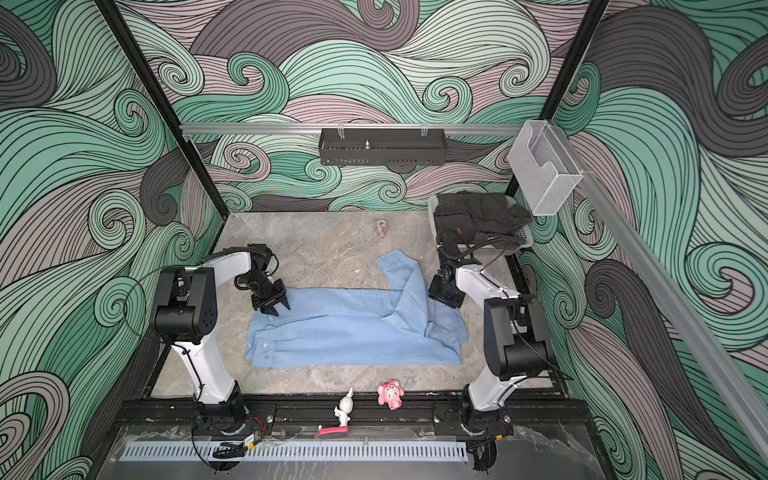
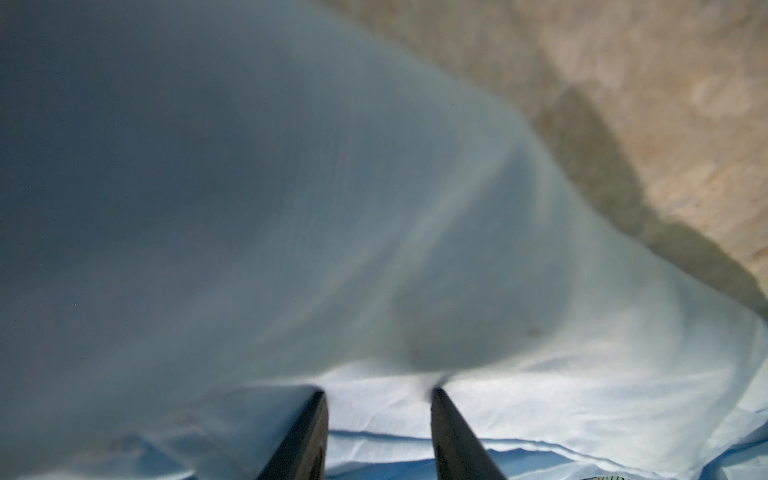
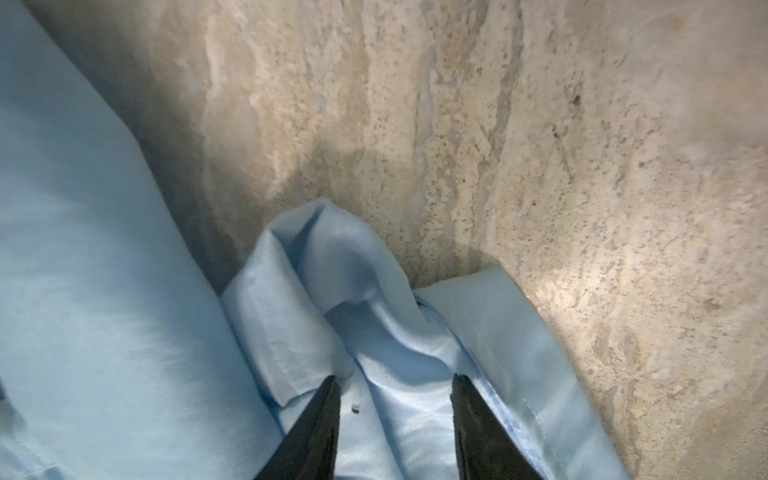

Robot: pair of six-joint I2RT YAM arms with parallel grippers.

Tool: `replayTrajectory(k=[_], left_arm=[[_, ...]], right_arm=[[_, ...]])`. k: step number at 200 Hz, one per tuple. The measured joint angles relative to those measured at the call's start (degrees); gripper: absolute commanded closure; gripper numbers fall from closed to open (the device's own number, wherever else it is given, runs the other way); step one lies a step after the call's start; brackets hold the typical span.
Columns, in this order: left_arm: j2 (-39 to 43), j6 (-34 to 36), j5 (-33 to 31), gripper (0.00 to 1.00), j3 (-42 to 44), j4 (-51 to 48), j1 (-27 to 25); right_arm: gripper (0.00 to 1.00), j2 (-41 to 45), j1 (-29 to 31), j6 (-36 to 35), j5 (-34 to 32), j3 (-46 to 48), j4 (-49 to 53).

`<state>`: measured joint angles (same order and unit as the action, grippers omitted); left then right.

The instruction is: Fold and stack the long sleeve shirts

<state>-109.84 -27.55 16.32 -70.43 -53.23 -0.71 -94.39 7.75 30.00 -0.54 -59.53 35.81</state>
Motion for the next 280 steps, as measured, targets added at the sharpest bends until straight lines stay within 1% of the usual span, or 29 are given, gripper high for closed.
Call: replayTrajectory(k=[33, 47, 61, 90, 98, 105, 111, 128, 135, 149, 162, 182, 194, 201, 207, 233, 254, 270, 280], left_arm=[[-0.85, 0.11, -0.17, 0.59, -1.20, -0.72, 0.11], [-1.51, 0.11, -0.13, 0.59, -2.16, -1.16, 0.31], [-2.16, 0.11, -0.15, 0.59, -3.06, -1.42, 0.35], [-2.58, 0.13, -0.24, 0.59, -3.80, -1.51, 0.37], [-2.67, 0.13, -0.28, 0.59, -3.89, -1.53, 0.39], [-2.82, 0.13, -0.31, 0.59, -4.07, -1.64, 0.44], [-2.97, 0.13, -0.28, 0.59, -4.24, -1.75, 0.50], [-3.21, 0.13, -0.26, 0.60, -4.50, -1.84, 1.05], [-3.21, 0.13, -0.22, 0.60, -4.50, -1.86, 1.46], [-3.30, 0.13, -0.13, 0.61, -4.50, -1.90, 2.71], [-3.37, 0.15, 0.11, 0.61, -4.50, -2.05, 4.04], [-3.80, 0.13, 0.70, 0.61, -4.87, -2.47, 5.20], [-4.02, 0.15, 0.87, 0.61, -5.11, -2.69, 5.27], [-4.07, 0.17, 0.90, 0.61, -5.20, -2.75, 5.25], [-4.07, 0.26, 0.98, 0.60, -5.20, -2.78, 5.27], [-3.43, 1.16, 1.25, 0.52, -5.18, -2.56, 5.11], [-0.96, 2.45, 0.11, 0.48, -5.29, -2.03, 4.00], [3.13, 3.06, -0.57, 0.48, -6.12, -2.19, 2.32], [6.14, 3.08, -0.50, 0.48, -7.17, -2.03, 0.68]], right_arm=[[0.48, 2.54, -0.13, -1.55, -3.56, -0.04, 0.96], [0.48, 1.86, -0.37, -2.14, -4.31, -0.98, 1.68], [0.50, -0.85, -0.66, -2.75, -4.68, -2.93, 2.05], [0.54, -9.14, -0.72, -3.89, -4.02, -6.75, 2.08], [0.57, -10.88, -0.81, -4.31, -3.96, -7.08, 2.16], [0.62, -11.87, -0.90, -4.57, -4.00, -7.19, 2.34], [0.67, -12.04, -0.94, -4.70, -4.07, -7.56, 2.56], [0.87, -12.04, -1.84, -4.90, -4.04, -7.67, 2.67], [0.92, -12.04, -2.56, -5.20, -4.00, -7.63, 2.84], [0.96, -12.04, -4.09, -5.55, -3.52, -7.63, 2.95], [0.96, -12.04, -5.16, -5.97, -2.71, -7.63, 2.95], [0.94, -12.04, -5.64, -6.47, -1.73, -7.76, 3.04], [0.90, -12.04, -5.70, -6.97, -1.14, -7.98, 3.23], [0.85, -12.11, -5.77, -7.10, -0.70, -8.20, 3.39], [0.75, -12.13, -5.81, -7.26, -0.44, -8.37, 3.52], [0.57, -10.88, -5.81, -7.82, -0.11, -8.59, 4.55], [0.53, -5.66, -5.55, -8.46, -0.48, -8.57, 5.99], [0.51, -0.35, -5.18, -8.61, -0.31, -8.98, 6.54], [0.50, 1.49, -4.61, -8.59, 0.11, -10.58, 7.17]])
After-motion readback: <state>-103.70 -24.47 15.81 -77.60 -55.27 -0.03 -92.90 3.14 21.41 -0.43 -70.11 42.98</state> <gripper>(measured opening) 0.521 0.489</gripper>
